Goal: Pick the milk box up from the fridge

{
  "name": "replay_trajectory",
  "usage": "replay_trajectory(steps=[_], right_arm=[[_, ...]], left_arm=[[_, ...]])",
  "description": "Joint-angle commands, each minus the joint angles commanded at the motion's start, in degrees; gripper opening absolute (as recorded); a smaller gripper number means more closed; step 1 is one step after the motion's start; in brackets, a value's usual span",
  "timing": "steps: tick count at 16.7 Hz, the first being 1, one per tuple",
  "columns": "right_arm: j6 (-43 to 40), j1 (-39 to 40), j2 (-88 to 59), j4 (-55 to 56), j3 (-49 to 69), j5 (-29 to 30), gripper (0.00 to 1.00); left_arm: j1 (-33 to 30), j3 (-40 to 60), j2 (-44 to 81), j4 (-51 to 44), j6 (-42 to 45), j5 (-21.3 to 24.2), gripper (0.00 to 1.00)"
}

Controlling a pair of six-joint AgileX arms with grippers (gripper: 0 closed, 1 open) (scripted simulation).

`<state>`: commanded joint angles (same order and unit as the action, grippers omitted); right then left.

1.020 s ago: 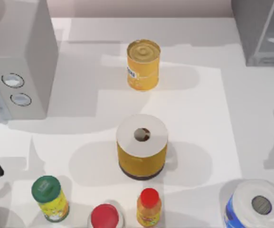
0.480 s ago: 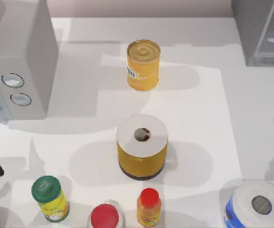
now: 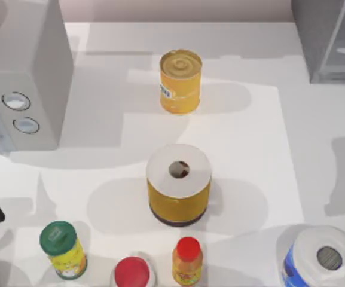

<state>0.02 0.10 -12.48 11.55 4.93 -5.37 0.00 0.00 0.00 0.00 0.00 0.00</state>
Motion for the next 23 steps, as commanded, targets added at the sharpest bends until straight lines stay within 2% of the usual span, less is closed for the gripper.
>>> replay_trajectory(steps=[14, 19, 23], right_arm=[[1.2, 3.0, -76.5, 50.3, 19.3, -26.2, 0.00], [0.8, 3.8, -91.4, 62.3, 24.4, -32.1, 0.00], [0.7, 3.9, -94.2, 64.7, 25.5, -33.2, 0.00]], left_arm=[[0.0, 0.0, 0.0, 0.0, 0.0, 0.0, 1.00], [0.0, 0.0, 0.0, 0.0, 0.0, 0.0, 1.00], [0.0, 0.0, 0.0, 0.0, 0.0, 0.0, 1.00]])
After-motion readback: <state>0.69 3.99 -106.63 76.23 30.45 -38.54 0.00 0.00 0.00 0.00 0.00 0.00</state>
